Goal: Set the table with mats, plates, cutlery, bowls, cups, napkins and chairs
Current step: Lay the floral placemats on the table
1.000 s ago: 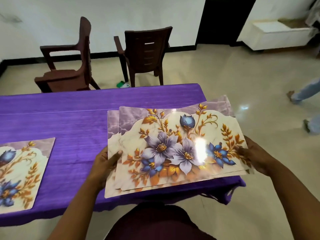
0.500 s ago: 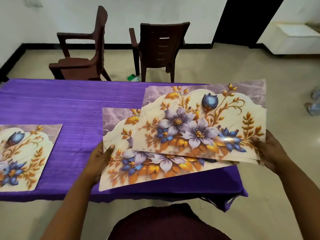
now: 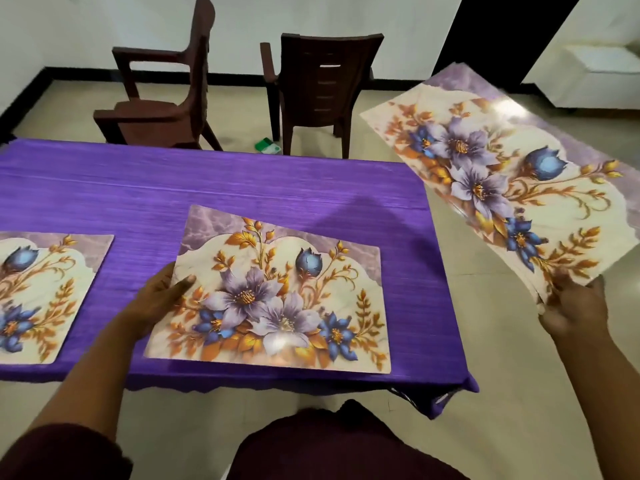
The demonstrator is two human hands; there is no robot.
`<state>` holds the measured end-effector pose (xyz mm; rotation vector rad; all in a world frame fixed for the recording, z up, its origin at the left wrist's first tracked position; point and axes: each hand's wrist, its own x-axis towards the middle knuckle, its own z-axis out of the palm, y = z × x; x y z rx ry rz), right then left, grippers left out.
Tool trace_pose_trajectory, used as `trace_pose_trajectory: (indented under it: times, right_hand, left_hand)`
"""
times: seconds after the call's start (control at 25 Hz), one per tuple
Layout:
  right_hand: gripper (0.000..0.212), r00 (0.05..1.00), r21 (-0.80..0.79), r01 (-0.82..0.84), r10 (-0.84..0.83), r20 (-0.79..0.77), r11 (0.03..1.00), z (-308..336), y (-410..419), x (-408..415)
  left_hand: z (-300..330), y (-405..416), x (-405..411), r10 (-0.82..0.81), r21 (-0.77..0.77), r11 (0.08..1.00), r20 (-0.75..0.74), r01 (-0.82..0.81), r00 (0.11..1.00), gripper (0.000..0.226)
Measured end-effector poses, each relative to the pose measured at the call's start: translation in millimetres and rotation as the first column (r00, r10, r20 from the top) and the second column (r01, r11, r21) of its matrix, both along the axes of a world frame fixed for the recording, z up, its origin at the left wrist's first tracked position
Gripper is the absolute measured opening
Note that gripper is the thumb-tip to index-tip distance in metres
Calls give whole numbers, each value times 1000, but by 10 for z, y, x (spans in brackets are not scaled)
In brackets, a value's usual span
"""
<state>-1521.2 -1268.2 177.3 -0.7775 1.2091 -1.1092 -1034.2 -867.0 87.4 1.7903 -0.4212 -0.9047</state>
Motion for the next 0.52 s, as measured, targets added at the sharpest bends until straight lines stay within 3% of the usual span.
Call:
trace_pose_trajectory:
  times: [0.12, 0.28, 0.52]
  right_hand:
    - [49, 1000, 7, 23, -23, 9, 1000, -63, -39, -98]
    - [47, 998, 48, 56, -55, -23, 997, -116, 23, -66]
    - [44, 999, 85, 29, -26, -37, 996, -189, 83, 122]
  left_hand:
    - [-165, 31, 242, 4, 201, 978, 200, -45, 980, 19]
    - [-354, -11, 196, 17, 314, 935, 427, -166, 904, 20]
    - [-520, 22, 120, 42, 437, 848, 509, -301, 860, 51]
